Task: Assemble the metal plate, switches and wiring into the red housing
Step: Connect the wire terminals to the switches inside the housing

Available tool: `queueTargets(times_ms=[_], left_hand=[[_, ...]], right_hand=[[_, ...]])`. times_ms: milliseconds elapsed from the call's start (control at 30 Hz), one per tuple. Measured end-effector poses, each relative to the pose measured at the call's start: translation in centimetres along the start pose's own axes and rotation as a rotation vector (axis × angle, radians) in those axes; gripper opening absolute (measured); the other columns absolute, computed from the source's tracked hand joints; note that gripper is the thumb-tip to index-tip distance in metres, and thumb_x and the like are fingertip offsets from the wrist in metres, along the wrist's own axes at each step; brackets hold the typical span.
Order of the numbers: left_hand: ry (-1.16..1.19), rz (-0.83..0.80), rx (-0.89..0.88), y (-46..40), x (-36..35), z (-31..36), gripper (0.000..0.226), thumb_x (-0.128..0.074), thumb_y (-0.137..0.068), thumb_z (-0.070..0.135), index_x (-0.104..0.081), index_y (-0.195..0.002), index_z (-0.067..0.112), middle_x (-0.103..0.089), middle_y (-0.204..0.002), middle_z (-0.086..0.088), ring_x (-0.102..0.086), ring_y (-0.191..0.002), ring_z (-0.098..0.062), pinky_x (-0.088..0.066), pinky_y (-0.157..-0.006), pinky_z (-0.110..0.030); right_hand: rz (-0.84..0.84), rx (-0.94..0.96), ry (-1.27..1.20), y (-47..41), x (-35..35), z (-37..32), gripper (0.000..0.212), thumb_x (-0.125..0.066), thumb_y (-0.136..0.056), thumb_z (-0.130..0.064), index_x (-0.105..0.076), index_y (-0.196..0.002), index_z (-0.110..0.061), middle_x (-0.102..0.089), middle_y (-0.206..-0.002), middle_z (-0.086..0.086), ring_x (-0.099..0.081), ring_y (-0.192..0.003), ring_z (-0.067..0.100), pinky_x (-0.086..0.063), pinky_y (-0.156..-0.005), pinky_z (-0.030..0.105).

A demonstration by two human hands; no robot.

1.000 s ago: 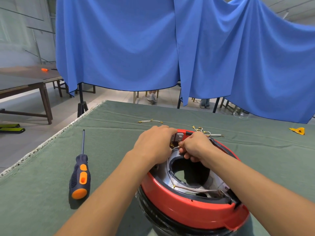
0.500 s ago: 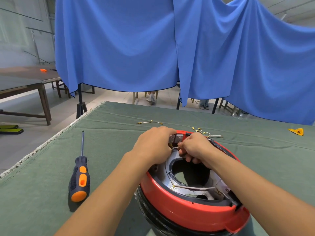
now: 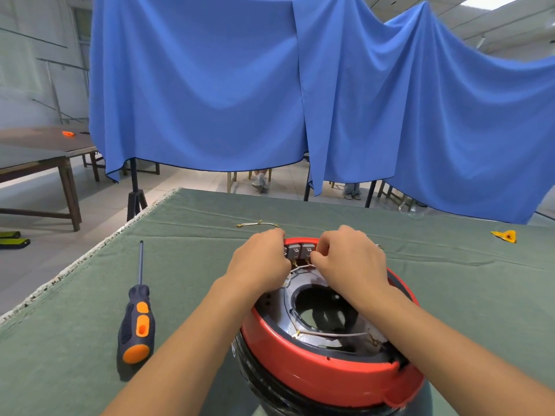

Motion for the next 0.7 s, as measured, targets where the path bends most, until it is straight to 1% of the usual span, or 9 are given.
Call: queueTargets(times_ms=[67, 133, 167, 233, 300, 433, 533, 600, 700], left_hand=[[-0.002, -0.004, 0.009, 0.0, 0.0, 0.0, 0.038, -0.047, -0.084, 0.008, -0.054, -0.121, 0.015, -0.059, -0.124, -0.007, -0.053, -0.113, -0.029, -0.046, -0.088, -0.038], [0.004, -0.001, 0.009, 0.0, 0.1, 0.0, 0.036, -0.048, -0.084, 0.009, -0.056, -0.119, 0.016, -0.06, -0.121, -0.006, -0.054, -0.111, -0.029, -0.045, -0.086, -0.038], [0.005, 0.003, 0.006, 0.0, 0.2, 0.0, 0.036, -0.049, -0.084, 0.009, -0.056, -0.118, 0.016, -0.06, -0.12, -0.006, -0.054, -0.111, -0.029, -0.044, -0.086, -0.038], [0.005, 0.008, 0.002, 0.0, 0.2, 0.0, 0.036, -0.049, -0.083, 0.008, -0.057, -0.118, 0.016, -0.061, -0.12, -0.007, -0.054, -0.111, -0.029, -0.044, -0.086, -0.038], [0.006, 0.008, 0.001, 0.0, 0.2, 0.0, 0.037, -0.048, -0.083, 0.007, -0.057, -0.119, 0.015, -0.061, -0.121, -0.007, -0.054, -0.112, -0.03, -0.045, -0.088, -0.038], [0.014, 0.005, 0.005, 0.0, 0.2, -0.1, 0.039, -0.049, -0.084, 0.008, -0.056, -0.121, 0.016, -0.059, -0.124, -0.008, -0.053, -0.114, -0.03, -0.045, -0.091, -0.039], [0.014, 0.006, 0.0, 0.0, 0.2, -0.1, 0.039, -0.049, -0.084, 0.008, -0.056, -0.121, 0.016, -0.059, -0.124, -0.008, -0.053, -0.115, -0.029, -0.046, -0.093, -0.039], [0.012, 0.01, -0.004, 0.0, 0.2, -0.1, 0.038, -0.049, -0.084, 0.008, -0.057, -0.12, 0.016, -0.06, -0.123, -0.007, -0.053, -0.114, -0.029, -0.046, -0.092, -0.039], [0.009, 0.014, -0.006, -0.1, 0.2, -0.1, 0.037, -0.05, -0.085, 0.009, -0.057, -0.12, 0.017, -0.061, -0.123, -0.006, -0.054, -0.114, -0.029, -0.046, -0.092, -0.04]], right_hand=[[-0.034, 0.057, -0.038, -0.2, 0.0, -0.7, 0.016, -0.056, -0.087, -0.034, -0.07, -0.089, -0.026, -0.06, -0.085, -0.005, -0.058, -0.084, 0.022, -0.037, -0.064, 0.028], [-0.135, 0.048, -0.048, -0.3, -0.5, -1.5, 0.019, -0.058, -0.086, -0.036, -0.071, -0.094, -0.025, -0.068, -0.094, 0.0, -0.062, -0.092, 0.026, -0.039, -0.068, 0.03], [-0.161, 0.04, -0.035, -0.3, -0.9, -1.8, 0.02, -0.058, -0.086, -0.037, -0.07, -0.097, -0.025, -0.068, -0.098, 0.003, -0.062, -0.096, 0.027, -0.041, -0.07, 0.031], [-0.168, 0.029, -0.001, -0.3, -1.6, -1.9, 0.024, -0.056, -0.089, -0.038, -0.068, -0.102, -0.021, -0.068, -0.103, 0.005, -0.062, -0.099, 0.028, -0.043, -0.073, 0.032], [-0.184, 0.003, -0.01, -0.3, -1.9, -1.7, 0.023, -0.055, -0.09, -0.035, -0.068, -0.103, -0.021, -0.068, -0.103, 0.005, -0.062, -0.098, 0.028, -0.042, -0.072, 0.032], [-0.262, -0.048, -0.11, -0.3, -1.9, -1.1, 0.017, -0.056, -0.086, -0.031, -0.071, -0.09, -0.024, -0.067, -0.089, 0.0, -0.059, -0.085, 0.025, -0.038, -0.067, 0.028], [-0.317, -0.071, -0.187, -0.5, -2.0, -0.6, 0.013, -0.058, -0.085, -0.035, -0.065, -0.077, -0.028, -0.063, -0.082, -0.004, -0.058, -0.082, 0.021, -0.041, -0.067, 0.028], [-0.346, -0.085, -0.236, -0.7, -2.1, -0.2, 0.018, -0.06, -0.085, -0.04, -0.06, -0.07, -0.03, -0.064, -0.081, -0.005, -0.061, -0.083, 0.021, -0.046, -0.07, 0.03], [-0.362, -0.101, -0.259, -0.8, -2.0, -0.2, 0.025, -0.065, -0.082, -0.049, -0.058, -0.065, -0.031, -0.064, -0.075, -0.005, -0.063, -0.079, 0.02, -0.047, -0.067, 0.03]])
Point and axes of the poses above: each hand's wrist, its own y-axis away from the middle knuckle, its own x-axis out of the back of the hand, z = x × y, the point moved 1 cm from there along -y, towards the middle knuckle
